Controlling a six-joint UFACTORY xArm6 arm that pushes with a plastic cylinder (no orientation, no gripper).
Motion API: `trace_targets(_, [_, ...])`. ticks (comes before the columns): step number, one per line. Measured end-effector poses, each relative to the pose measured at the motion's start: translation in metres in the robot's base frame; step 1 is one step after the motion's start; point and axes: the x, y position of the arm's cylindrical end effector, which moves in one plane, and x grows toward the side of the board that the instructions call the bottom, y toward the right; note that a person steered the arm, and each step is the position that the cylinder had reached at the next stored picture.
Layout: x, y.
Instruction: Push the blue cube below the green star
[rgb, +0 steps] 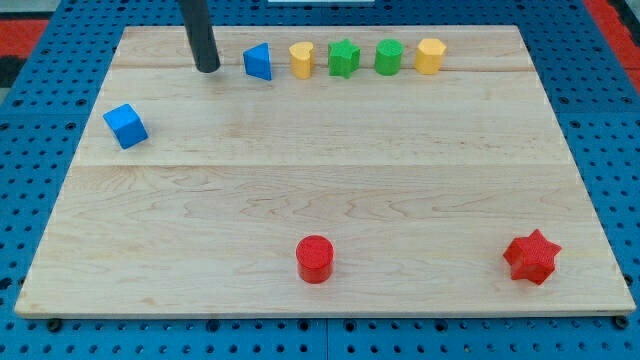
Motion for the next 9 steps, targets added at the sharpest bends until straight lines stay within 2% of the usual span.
trace_targets(3, [-0.001,0.040])
trace_targets(4, [-0.003,0.037])
trace_targets(5, [0.002,0.001])
trace_targets(6, [0.044,0.006])
trace_targets(7, [0.113,0.022])
trace_targets(8, [0.171,-0.014])
trace_targets(9, [0.186,-0.076])
